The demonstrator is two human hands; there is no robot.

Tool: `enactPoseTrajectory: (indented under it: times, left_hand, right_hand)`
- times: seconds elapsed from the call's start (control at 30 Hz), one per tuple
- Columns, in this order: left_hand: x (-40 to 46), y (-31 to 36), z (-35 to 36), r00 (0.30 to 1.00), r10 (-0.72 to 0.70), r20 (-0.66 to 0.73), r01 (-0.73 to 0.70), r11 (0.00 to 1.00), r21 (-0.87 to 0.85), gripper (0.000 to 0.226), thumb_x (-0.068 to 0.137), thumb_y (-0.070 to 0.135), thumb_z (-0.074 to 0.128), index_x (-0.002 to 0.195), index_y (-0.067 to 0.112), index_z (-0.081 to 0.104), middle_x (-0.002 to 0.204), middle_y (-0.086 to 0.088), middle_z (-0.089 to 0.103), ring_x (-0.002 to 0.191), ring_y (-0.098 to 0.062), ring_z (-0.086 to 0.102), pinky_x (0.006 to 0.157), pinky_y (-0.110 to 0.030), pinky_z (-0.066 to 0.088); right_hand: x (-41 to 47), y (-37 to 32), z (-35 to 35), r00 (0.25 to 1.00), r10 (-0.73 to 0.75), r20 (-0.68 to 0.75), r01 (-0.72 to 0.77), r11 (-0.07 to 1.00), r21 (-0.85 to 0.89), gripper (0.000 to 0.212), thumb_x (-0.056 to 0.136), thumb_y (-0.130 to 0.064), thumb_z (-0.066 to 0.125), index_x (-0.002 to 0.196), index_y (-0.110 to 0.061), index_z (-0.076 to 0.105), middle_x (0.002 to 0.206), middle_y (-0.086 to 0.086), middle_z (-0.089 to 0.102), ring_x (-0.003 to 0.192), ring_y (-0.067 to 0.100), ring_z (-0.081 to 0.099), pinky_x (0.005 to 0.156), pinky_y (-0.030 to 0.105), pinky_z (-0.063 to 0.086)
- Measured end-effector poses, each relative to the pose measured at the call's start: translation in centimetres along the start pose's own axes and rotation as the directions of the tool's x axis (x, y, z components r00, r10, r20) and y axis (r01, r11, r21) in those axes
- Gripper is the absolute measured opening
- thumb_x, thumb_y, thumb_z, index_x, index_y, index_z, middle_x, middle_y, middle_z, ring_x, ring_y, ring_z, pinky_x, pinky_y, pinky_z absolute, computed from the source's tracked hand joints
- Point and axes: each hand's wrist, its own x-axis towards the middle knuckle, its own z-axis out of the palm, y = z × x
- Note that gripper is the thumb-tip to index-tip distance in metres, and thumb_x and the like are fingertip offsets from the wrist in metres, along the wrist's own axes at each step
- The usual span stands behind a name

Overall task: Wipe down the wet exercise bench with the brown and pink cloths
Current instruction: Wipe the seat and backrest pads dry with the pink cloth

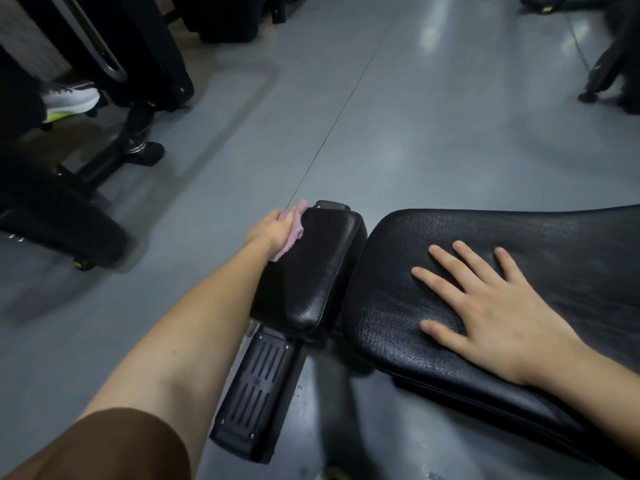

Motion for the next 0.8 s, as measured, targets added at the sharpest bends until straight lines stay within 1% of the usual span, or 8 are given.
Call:
enactPoseTrajectory:
  times: [0.03,0.1,0.2,0.4,0.5,0.57,0.67,0.8]
  left_hand:
    - [-0.4,-0.6,-0.2,1.0,-0.002,0.014,0.003,1.0,-0.009,0.064,0.087,0.084,0.025,0.105,0.032,0.06,0.127,-0.003,0.064,0.123,-0.029,0.057,0.113,-0.044,0.036]
    - [-1.1,-1.9,-0.5,1.0,-0.027,0.015,0.028,0.999,-0.045,0.081,0.083,0.088,0.024,0.127,0.031,0.06,0.136,-0.004,0.061,0.129,-0.029,0.054,0.115,-0.044,0.033]
    - [-2.2,-3.4,-0.6,0.997,-0.077,0.003,0.077,0.995,-0.06,0.093,0.075,0.093,0.019,0.137,0.034,0.054,0.139,0.001,0.057,0.131,-0.027,0.052,0.116,-0.044,0.032]
    - [-5.1,-5.3,-0.2,0.982,-0.182,-0.042,0.179,0.982,-0.058,0.085,0.086,0.085,0.017,0.141,0.027,0.046,0.142,-0.006,0.055,0.133,-0.031,0.05,0.114,-0.045,0.033]
    - [-5.7,-6.5,0.3,0.976,-0.21,-0.053,0.205,0.975,-0.09,0.097,0.072,0.097,0.01,0.146,0.042,0.039,0.144,0.002,0.05,0.133,-0.029,0.049,0.113,-0.042,0.033]
    - [-6.3,-7.0,0.6,0.969,-0.241,-0.058,0.231,0.963,-0.139,0.101,0.067,0.101,0.014,0.144,0.042,0.039,0.145,0.005,0.048,0.133,-0.03,0.048,0.113,-0.043,0.036]
    - [-8.7,-6.5,1.6,0.963,-0.242,-0.118,0.228,0.966,-0.122,0.085,0.084,0.085,0.011,0.147,0.034,0.037,0.144,-0.002,0.045,0.134,-0.034,0.046,0.115,-0.048,0.033]
    - [-12.3,-6.0,4.0,0.904,-0.325,-0.279,0.232,0.92,-0.317,0.064,0.097,0.066,0.027,0.147,0.027,0.036,0.147,-0.013,0.04,0.133,-0.035,0.042,0.111,-0.049,0.032]
  right_hand:
    - [0.0,0.0,0.0,1.0,0.001,0.002,-0.001,1.0,0.0,0.079,0.095,-0.077,0.011,0.154,-0.033,0.039,0.163,0.006,0.033,0.152,0.031,0.025,0.116,0.064,0.024]
    - [0.0,0.0,0.0,1.0,0.003,0.003,-0.003,1.0,-0.001,0.08,0.095,-0.078,0.011,0.154,-0.033,0.039,0.163,0.006,0.032,0.152,0.032,0.025,0.117,0.064,0.024]
    - [0.0,0.0,-0.1,1.0,0.007,0.016,-0.007,1.0,-0.007,0.081,0.094,-0.078,0.009,0.155,-0.032,0.039,0.163,0.006,0.032,0.152,0.032,0.025,0.117,0.065,0.023]
    - [0.0,-0.2,-0.4,0.999,0.013,0.045,-0.013,1.0,0.0,0.09,0.089,-0.081,-0.005,0.158,-0.035,0.031,0.167,0.004,0.023,0.155,0.03,0.017,0.119,0.063,0.017]
    - [0.1,-0.2,-0.4,1.0,-0.002,0.016,0.002,1.0,0.021,0.094,0.082,-0.081,-0.018,0.161,-0.038,0.012,0.17,0.002,0.004,0.157,0.028,0.0,0.122,0.062,0.005]
    - [0.1,-0.2,-0.5,1.0,-0.006,0.018,0.005,0.999,0.032,0.095,0.081,-0.081,-0.018,0.161,-0.039,0.008,0.17,0.002,0.0,0.157,0.028,-0.003,0.122,0.061,0.003]
    - [0.0,-0.3,-0.7,1.0,0.002,0.029,-0.002,1.0,0.029,0.091,0.082,-0.08,-0.009,0.161,-0.038,0.008,0.171,0.003,0.001,0.157,0.028,-0.003,0.121,0.062,0.003]
    - [0.0,-0.3,-0.7,0.999,0.004,0.036,-0.004,1.0,0.011,0.089,0.08,-0.078,-0.01,0.16,-0.039,-0.001,0.17,0.002,-0.005,0.156,0.027,-0.009,0.121,0.061,0.0]
